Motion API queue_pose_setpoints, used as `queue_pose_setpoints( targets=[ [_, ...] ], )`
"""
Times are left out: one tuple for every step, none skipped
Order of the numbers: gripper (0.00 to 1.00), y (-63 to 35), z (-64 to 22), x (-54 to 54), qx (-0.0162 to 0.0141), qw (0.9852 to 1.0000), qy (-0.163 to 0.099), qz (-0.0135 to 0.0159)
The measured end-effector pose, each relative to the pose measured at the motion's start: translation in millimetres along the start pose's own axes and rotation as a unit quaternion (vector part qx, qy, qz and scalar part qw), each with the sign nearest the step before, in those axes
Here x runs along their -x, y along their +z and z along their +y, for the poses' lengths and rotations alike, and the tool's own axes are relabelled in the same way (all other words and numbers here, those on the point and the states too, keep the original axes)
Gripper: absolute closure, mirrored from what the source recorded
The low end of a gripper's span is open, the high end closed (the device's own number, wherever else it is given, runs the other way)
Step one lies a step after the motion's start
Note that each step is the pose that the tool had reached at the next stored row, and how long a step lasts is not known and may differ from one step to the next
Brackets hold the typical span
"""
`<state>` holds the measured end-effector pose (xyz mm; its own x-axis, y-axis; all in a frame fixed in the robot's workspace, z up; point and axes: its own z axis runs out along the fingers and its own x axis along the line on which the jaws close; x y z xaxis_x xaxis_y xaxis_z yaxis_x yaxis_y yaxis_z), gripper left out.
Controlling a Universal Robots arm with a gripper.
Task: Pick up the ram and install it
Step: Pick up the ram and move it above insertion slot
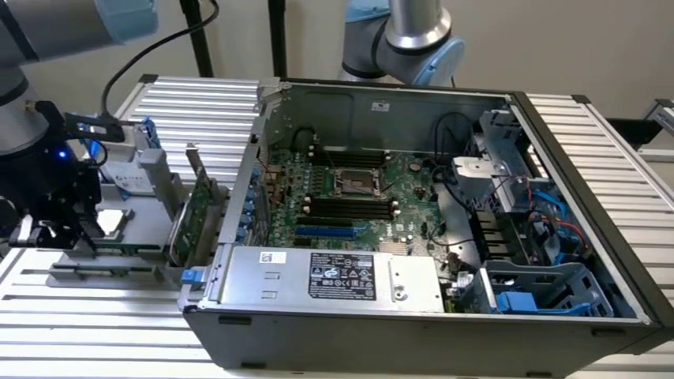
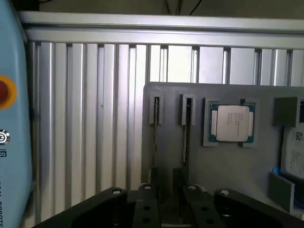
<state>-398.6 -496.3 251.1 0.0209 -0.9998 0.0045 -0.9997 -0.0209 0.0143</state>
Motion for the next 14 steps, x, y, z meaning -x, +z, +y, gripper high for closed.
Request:
queue_pose_setpoints(
  targets=[
    [0.00, 1.7, -0.1, -0.7, -0.0001, 1.0000, -0.001, -0.0004],
    [0.00, 3.1, -0.1, -1.1, -0.0001, 1.0000, -0.002, -0.0006],
    [0.00, 4.7, -0.2, -1.6, -0.0001, 1.0000, -0.002, -0.0009],
    [0.00, 6.6, -0.3, -2.1, -0.0002, 1.0000, -0.003, -0.0010],
    [0.00, 8.3, -0.3, -2.7, -0.0001, 1.0000, -0.003, -0.0010],
    [0.00, 10.0, -0.4, -3.4, 0.0000, 1.0000, -0.003, -0.0010],
    [0.00, 11.8, -0.4, -4.0, 0.0000, 1.0000, -0.003, -0.0011],
    [0.00, 13.6, -0.5, -4.8, 0.0000, 1.0000, -0.003, -0.0010],
    [0.00, 15.4, -0.6, -5.5, 0.0001, 1.0000, -0.003, -0.0010],
    [0.00, 17.3, -0.7, -6.3, 0.0000, 1.0000, -0.003, -0.0011],
    [0.00, 19.1, -0.8, -6.9, 0.0000, 1.0000, -0.003, -0.0011],
    [0.00, 21.0, -1.0, -7.5, 0.0000, 1.0000, -0.003, -0.0011],
    [0.00, 22.9, -1.3, -8.0, -0.0001, 1.0000, -0.003, -0.0011],
    [0.00, 24.7, -1.5, -8.4, -0.0001, 1.0000, -0.003, -0.0011]
  ],
)
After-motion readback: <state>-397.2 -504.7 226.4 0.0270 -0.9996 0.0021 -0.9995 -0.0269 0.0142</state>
